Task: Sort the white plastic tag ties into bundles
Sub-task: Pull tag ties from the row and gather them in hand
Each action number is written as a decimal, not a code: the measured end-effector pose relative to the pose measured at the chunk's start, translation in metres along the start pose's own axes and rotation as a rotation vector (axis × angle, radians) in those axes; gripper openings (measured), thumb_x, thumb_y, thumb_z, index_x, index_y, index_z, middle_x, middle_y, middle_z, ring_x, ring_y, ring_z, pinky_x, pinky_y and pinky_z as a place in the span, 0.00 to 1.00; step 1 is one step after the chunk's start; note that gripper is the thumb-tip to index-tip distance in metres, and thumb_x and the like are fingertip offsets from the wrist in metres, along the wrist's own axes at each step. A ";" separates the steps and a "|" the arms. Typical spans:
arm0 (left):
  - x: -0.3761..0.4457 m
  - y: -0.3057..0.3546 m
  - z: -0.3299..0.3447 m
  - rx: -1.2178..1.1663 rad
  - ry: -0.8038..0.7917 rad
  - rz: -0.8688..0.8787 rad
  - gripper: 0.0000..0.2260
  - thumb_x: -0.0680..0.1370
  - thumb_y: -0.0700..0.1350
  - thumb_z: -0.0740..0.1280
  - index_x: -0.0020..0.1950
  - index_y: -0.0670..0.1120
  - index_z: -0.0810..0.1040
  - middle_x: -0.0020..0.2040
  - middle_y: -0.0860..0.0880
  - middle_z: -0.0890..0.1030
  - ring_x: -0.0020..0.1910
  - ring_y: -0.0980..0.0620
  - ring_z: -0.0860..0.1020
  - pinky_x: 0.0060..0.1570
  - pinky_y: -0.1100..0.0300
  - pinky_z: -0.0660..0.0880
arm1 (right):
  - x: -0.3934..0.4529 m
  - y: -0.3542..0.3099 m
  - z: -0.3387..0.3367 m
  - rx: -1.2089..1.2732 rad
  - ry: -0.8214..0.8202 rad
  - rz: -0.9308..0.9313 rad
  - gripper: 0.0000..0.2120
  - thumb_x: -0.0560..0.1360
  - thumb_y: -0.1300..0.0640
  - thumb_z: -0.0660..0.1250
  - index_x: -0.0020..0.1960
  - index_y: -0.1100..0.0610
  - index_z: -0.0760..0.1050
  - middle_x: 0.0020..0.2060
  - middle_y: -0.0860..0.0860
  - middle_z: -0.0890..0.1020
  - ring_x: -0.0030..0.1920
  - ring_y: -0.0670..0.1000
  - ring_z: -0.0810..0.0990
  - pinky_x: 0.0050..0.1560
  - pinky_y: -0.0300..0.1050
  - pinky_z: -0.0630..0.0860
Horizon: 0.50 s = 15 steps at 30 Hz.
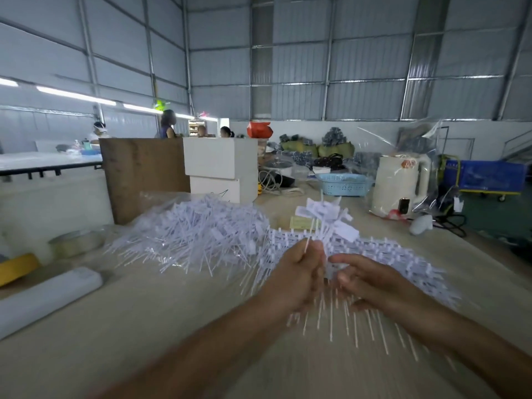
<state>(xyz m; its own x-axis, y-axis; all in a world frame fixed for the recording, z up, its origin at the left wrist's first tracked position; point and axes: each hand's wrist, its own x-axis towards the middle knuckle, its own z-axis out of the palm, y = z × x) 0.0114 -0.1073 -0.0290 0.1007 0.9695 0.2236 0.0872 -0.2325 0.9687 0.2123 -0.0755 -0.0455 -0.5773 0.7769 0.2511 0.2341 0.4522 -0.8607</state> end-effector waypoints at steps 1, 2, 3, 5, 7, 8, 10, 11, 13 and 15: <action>-0.004 -0.002 -0.017 0.012 0.045 -0.009 0.16 0.85 0.56 0.53 0.41 0.49 0.65 0.25 0.56 0.64 0.21 0.58 0.59 0.22 0.68 0.56 | 0.013 -0.024 0.015 -0.070 -0.009 0.031 0.18 0.73 0.45 0.68 0.62 0.45 0.77 0.47 0.51 0.85 0.47 0.52 0.84 0.47 0.49 0.82; -0.008 -0.006 -0.035 0.019 0.083 -0.018 0.17 0.85 0.57 0.53 0.41 0.50 0.64 0.25 0.56 0.63 0.21 0.57 0.58 0.23 0.68 0.55 | 0.019 -0.029 0.018 -0.177 -0.035 0.015 0.16 0.74 0.46 0.68 0.61 0.46 0.78 0.47 0.51 0.85 0.45 0.51 0.84 0.47 0.48 0.81; -0.014 -0.012 -0.054 0.030 0.121 -0.020 0.17 0.84 0.58 0.53 0.40 0.50 0.63 0.26 0.56 0.62 0.22 0.56 0.56 0.23 0.68 0.55 | 0.029 -0.029 0.026 -0.243 -0.046 -0.009 0.14 0.75 0.47 0.69 0.60 0.47 0.78 0.47 0.50 0.85 0.45 0.49 0.84 0.47 0.46 0.80; -0.027 -0.024 -0.093 0.055 0.228 -0.012 0.18 0.83 0.61 0.54 0.39 0.52 0.63 0.28 0.55 0.61 0.24 0.56 0.55 0.24 0.67 0.54 | 0.044 -0.033 0.040 -0.426 -0.055 -0.076 0.11 0.78 0.49 0.69 0.59 0.48 0.80 0.49 0.47 0.84 0.46 0.44 0.83 0.48 0.42 0.79; -0.036 -0.034 -0.135 0.096 0.384 -0.004 0.19 0.82 0.63 0.56 0.37 0.53 0.63 0.29 0.54 0.62 0.23 0.57 0.57 0.24 0.67 0.55 | 0.060 -0.041 0.058 -0.601 -0.081 -0.169 0.11 0.79 0.47 0.68 0.59 0.49 0.80 0.47 0.44 0.82 0.45 0.43 0.80 0.46 0.38 0.76; -0.038 -0.039 -0.156 0.125 0.479 0.009 0.20 0.81 0.64 0.56 0.35 0.54 0.64 0.28 0.55 0.63 0.23 0.57 0.58 0.24 0.66 0.55 | 0.070 -0.048 0.072 -0.701 -0.091 -0.215 0.12 0.79 0.46 0.67 0.60 0.48 0.79 0.47 0.43 0.80 0.46 0.42 0.79 0.47 0.39 0.75; -0.041 -0.047 -0.197 0.278 0.687 0.060 0.21 0.81 0.65 0.55 0.33 0.55 0.66 0.28 0.54 0.66 0.24 0.55 0.63 0.26 0.63 0.59 | 0.097 -0.055 0.097 -0.831 -0.059 -0.284 0.14 0.80 0.45 0.65 0.62 0.49 0.78 0.49 0.44 0.78 0.49 0.46 0.78 0.50 0.45 0.76; -0.042 -0.052 -0.215 0.389 0.782 0.088 0.22 0.82 0.65 0.54 0.33 0.55 0.67 0.28 0.52 0.68 0.26 0.52 0.66 0.27 0.59 0.61 | 0.110 -0.060 0.110 -0.864 -0.032 -0.307 0.15 0.80 0.45 0.65 0.62 0.50 0.77 0.51 0.45 0.78 0.52 0.48 0.77 0.51 0.47 0.75; -0.043 -0.066 -0.244 0.531 0.905 0.116 0.23 0.82 0.65 0.51 0.35 0.51 0.67 0.30 0.48 0.70 0.30 0.47 0.69 0.32 0.53 0.65 | 0.137 -0.068 0.137 -0.857 0.012 -0.329 0.19 0.79 0.43 0.65 0.65 0.52 0.75 0.57 0.49 0.77 0.59 0.53 0.75 0.55 0.52 0.75; -0.042 -0.079 -0.259 0.554 0.952 0.090 0.25 0.83 0.63 0.51 0.37 0.46 0.68 0.31 0.46 0.72 0.31 0.45 0.71 0.34 0.52 0.66 | 0.165 -0.068 0.166 -0.879 0.018 -0.326 0.27 0.77 0.40 0.66 0.71 0.52 0.70 0.64 0.51 0.73 0.65 0.55 0.70 0.59 0.56 0.73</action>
<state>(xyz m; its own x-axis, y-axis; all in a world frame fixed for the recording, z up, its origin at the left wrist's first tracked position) -0.2568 -0.1094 -0.0873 -0.6541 0.5558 0.5131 0.5738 -0.0774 0.8153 -0.0284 -0.0505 -0.0190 -0.7079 0.5572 0.4340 0.5744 0.8118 -0.1055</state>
